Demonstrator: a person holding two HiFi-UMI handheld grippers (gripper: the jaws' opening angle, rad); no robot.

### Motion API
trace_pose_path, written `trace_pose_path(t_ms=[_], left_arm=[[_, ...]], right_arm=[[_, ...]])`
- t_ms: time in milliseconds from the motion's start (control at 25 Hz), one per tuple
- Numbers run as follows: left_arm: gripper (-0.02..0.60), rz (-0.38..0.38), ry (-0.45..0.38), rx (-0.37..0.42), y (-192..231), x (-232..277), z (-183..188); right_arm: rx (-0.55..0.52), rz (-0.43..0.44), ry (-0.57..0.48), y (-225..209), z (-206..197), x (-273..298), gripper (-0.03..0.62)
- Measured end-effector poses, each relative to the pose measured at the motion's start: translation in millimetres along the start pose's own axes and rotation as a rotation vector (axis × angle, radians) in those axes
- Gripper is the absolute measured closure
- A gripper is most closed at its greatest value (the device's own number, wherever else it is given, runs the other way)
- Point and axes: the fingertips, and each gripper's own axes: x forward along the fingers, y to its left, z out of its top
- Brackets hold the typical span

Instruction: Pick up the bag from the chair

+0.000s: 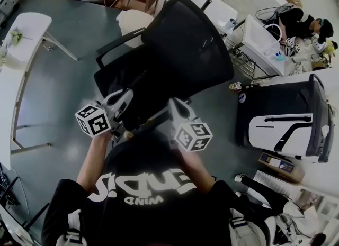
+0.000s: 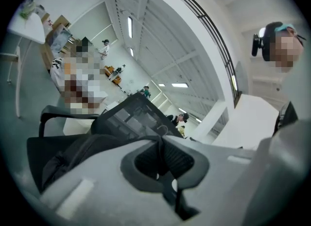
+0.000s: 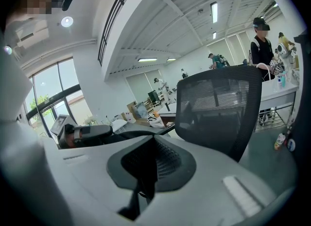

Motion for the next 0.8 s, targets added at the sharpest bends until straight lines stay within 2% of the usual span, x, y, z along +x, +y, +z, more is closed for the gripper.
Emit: trace_pose_path(t_ms=[360, 560, 800], left_arm=[[0.58, -0.012, -0.032, 0.027, -28.2, -14.7, 20.3], [0.58, -0.016, -0.081, 0.022, -49.0, -39.3, 33.5], [0.58, 0.008, -0.13, 0.068, -69.8, -85.4, 48.3]], right_arm=[[-0.001, 0.0, -0.021, 7.9, -3.4, -10.4, 0.591], [-0.003, 0.005, -0.036, 19.7, -5.2, -20.2, 0.592], [-0.01, 0.024, -0.05, 52.4, -15.8, -36.0, 0.591]])
